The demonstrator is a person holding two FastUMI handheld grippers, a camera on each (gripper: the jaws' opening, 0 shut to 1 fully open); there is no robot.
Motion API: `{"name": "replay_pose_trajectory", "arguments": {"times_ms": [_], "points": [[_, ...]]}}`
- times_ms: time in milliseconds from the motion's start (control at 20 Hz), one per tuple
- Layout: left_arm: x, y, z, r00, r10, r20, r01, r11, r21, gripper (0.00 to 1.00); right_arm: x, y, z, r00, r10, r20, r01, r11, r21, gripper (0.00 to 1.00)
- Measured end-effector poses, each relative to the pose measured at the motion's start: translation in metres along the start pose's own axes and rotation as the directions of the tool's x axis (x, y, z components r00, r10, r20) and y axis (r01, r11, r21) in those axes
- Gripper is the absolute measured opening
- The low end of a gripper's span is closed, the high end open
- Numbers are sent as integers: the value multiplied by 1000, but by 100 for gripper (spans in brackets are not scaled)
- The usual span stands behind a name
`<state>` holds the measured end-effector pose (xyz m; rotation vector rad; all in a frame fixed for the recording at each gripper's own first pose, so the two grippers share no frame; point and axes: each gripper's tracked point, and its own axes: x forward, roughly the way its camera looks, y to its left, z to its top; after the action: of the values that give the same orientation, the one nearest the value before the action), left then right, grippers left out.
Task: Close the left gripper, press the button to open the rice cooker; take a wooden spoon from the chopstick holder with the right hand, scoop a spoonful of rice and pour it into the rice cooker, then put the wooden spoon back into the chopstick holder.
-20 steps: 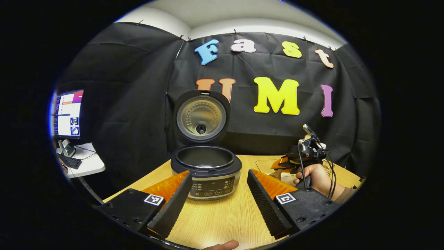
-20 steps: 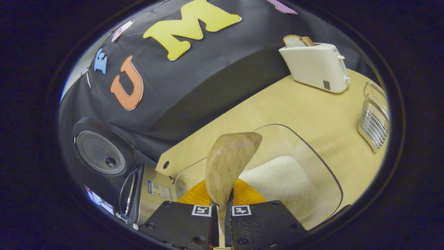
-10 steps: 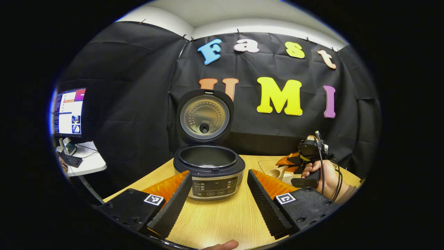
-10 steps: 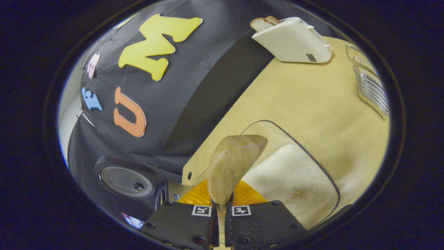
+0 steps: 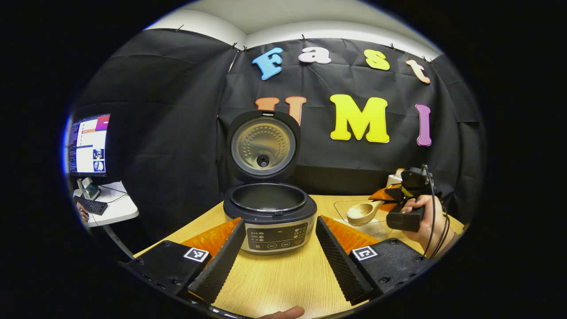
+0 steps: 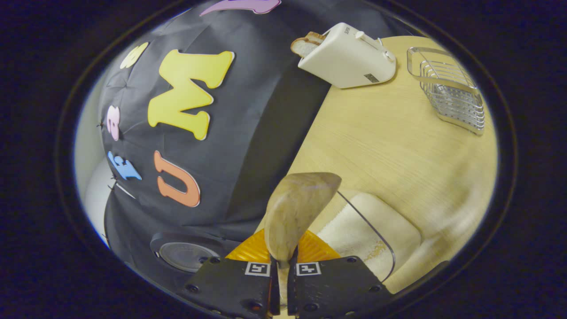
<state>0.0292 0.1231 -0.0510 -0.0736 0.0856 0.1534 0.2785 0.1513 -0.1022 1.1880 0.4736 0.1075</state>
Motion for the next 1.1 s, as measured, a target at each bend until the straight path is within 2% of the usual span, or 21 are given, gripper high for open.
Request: {"name": "replay_pose_trajectory", "arguments": {"times_ms": [100, 150, 500, 950, 1100], "points": [[2, 3, -3, 1000, 9, -6, -9, 1000, 7, 100, -8, 11, 8, 999, 44, -3, -44, 997, 68, 5], [3, 6, -4, 1000, 19, -11, -19, 1000, 12, 100, -11, 15, 10, 998, 58, -11, -56, 994, 95, 8], [1, 21, -1, 999, 54, -4, -54, 999, 1, 100, -33, 37, 20, 994, 110, -26, -103, 973, 206, 7], [-3, 35, 3, 998, 62, 3, -62, 998, -24, 100, -44, 80, 14, 994, 114, -7, -112, 987, 114, 7], [-8, 54, 10, 995, 98, 22, -97, 995, -30, 100, -41, 104, -1, 992, 128, -15, -126, 987, 95, 6]]}}
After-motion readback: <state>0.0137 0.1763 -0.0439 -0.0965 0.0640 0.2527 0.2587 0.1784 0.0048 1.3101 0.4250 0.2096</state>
